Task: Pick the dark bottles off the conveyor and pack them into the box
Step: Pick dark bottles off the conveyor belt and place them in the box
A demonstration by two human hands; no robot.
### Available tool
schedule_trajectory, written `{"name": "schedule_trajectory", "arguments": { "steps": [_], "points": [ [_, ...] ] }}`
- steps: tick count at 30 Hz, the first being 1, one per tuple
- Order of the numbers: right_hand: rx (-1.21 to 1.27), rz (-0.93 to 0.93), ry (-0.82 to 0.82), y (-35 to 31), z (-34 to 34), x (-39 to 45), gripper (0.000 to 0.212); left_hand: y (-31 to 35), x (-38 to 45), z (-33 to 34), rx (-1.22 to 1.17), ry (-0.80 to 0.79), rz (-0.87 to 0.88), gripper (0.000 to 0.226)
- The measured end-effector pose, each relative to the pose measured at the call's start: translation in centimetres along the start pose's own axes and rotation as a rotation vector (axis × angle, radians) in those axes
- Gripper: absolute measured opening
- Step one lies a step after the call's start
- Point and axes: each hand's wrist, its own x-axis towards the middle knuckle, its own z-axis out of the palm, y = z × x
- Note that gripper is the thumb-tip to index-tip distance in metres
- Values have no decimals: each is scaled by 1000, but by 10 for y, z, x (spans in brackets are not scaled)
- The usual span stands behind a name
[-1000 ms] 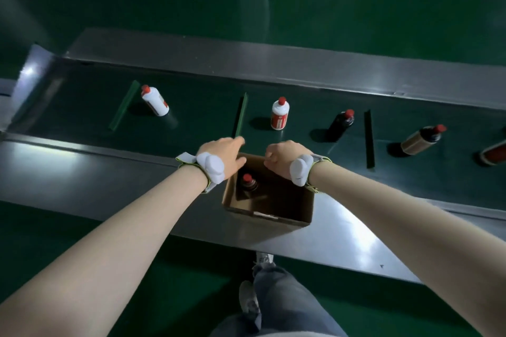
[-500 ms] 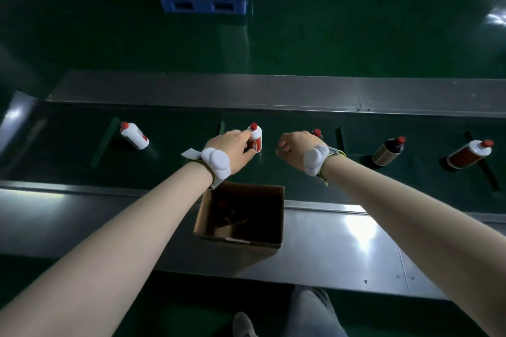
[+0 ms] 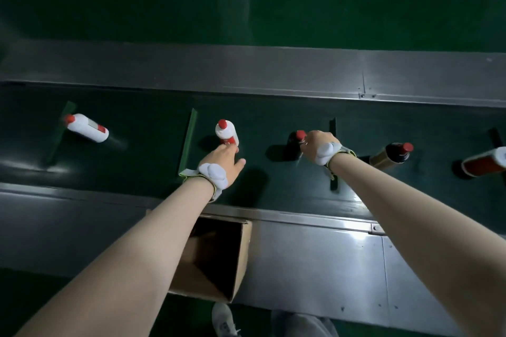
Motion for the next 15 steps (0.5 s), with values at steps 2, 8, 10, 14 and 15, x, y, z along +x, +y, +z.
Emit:
{"name": "schedule_trajectory", "arguments": {
  "steps": [2,8,10,14,15],
  "points": [
    [-18,-1,-18,6,12,31,15,-8,23,12,7,-14,-46,50],
    [-75,-30,-71,17,33,93,38,-26,71,41,-27,9,-103,47],
    [-134,-60,-75,19,42,103,32,-26,78,51,-58,2,-109,47],
    [-129,-104,-2,25,55,112,22,-20,75,61,-95,6,-93,45],
    [-125,-115,27,25,58,113,22,-19,70,60,-102,19,-94,45]
  ]
}}
